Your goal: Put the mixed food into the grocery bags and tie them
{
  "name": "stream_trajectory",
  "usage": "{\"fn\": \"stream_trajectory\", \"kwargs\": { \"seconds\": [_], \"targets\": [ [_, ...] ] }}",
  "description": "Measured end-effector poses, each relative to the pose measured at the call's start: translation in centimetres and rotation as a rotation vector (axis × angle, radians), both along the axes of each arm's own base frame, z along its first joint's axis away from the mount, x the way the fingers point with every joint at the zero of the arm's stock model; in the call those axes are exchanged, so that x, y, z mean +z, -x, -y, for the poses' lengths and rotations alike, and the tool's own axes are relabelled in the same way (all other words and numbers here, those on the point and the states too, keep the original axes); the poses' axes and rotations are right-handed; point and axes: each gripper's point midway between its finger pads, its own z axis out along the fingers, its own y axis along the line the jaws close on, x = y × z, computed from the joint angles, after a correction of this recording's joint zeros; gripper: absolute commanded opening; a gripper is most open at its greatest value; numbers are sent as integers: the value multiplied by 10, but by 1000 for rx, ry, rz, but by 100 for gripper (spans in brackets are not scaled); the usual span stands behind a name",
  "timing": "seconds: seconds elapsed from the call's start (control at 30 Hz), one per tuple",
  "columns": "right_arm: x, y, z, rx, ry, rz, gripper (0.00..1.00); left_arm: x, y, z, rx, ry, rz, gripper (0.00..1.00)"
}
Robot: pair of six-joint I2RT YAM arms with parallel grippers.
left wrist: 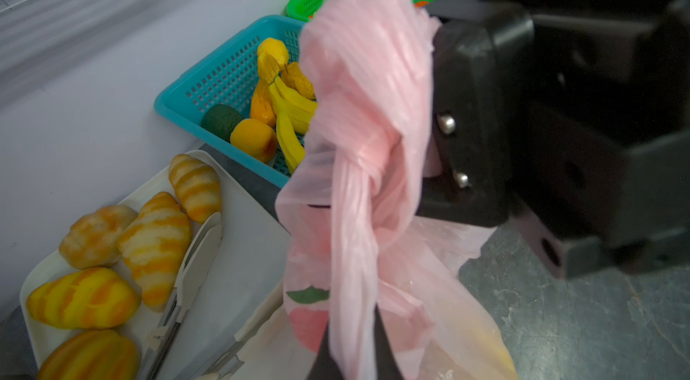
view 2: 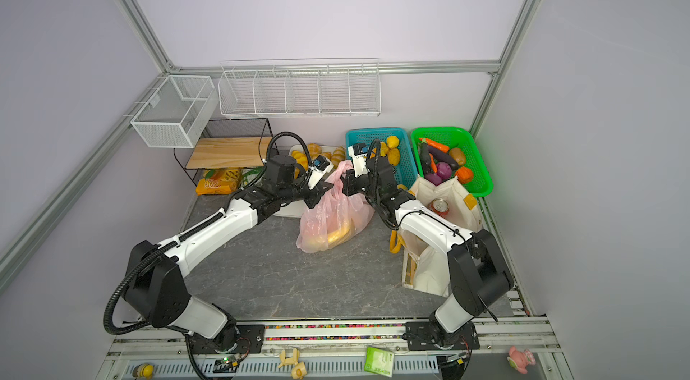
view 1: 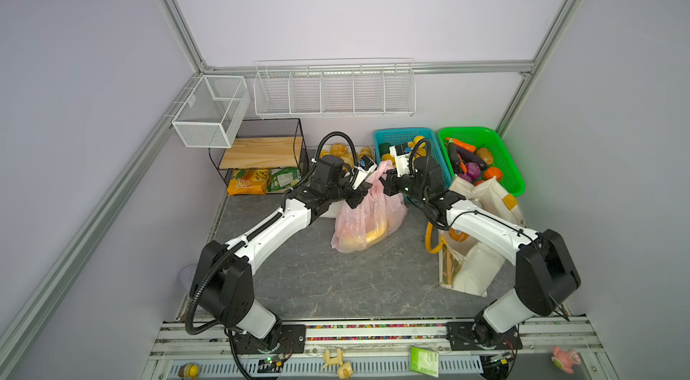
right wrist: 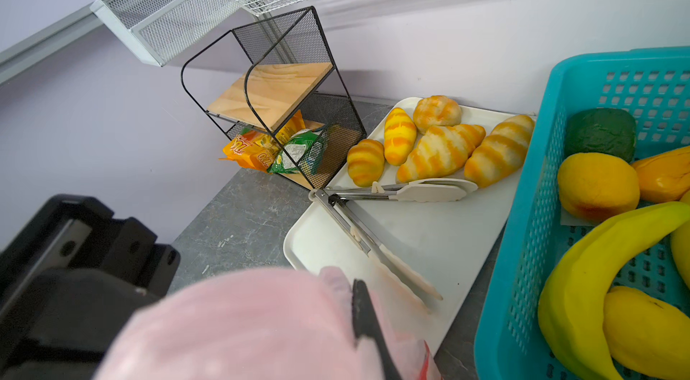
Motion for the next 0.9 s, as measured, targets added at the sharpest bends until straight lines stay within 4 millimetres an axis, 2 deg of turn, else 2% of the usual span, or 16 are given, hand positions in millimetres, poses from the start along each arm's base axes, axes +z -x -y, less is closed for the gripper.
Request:
{"fn": "stream_trajectory", "kwargs": {
  "seconds": [0.4, 0.57, 0.7, 0.9],
  "targets": [
    [11, -5, -4, -31, -123, -48, 7, 2, 6, 10, -37, -12, 42, 0],
    [11, -6, -9, -4, -174, -31, 7, 1, 12, 16, -48, 79, 11, 0],
    [11, -7, -6, 39, -215, -14, 7, 1, 16, 22, -39, 172, -28, 0],
    [14, 0, -1, 167, -262, 3, 7, 8, 34, 43, -24, 265, -27, 0]
  ]
}}
